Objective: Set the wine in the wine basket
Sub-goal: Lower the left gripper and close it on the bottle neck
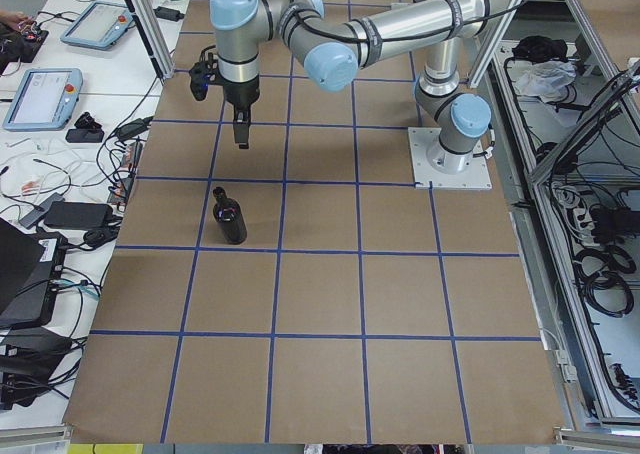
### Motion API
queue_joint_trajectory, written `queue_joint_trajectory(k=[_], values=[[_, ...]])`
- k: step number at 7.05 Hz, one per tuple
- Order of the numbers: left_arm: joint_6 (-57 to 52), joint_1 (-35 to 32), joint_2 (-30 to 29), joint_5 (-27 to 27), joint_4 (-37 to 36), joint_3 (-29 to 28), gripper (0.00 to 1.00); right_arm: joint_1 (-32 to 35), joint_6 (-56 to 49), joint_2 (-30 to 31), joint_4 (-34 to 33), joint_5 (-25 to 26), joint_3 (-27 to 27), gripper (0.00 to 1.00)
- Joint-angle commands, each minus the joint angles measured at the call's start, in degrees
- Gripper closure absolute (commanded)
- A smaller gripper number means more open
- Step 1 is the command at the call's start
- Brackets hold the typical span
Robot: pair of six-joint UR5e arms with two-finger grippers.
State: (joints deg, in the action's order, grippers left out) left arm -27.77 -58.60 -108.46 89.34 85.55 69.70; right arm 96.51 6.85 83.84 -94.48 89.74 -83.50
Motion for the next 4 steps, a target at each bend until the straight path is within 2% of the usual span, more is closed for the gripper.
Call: queue_joint_trajectory(k=[1,4], values=[[-1.5,1.4,-6.4,-0.6,-4.8,-1.2,0.0,0.1,0.0,0.0,0.0,0.0,0.0,0.0],[-3.1,2.5,-11.1,-0.4,-9.4,-2.6,0.0,0.0,0.0,0.0,0.0,0.0,0.0,0.0]])
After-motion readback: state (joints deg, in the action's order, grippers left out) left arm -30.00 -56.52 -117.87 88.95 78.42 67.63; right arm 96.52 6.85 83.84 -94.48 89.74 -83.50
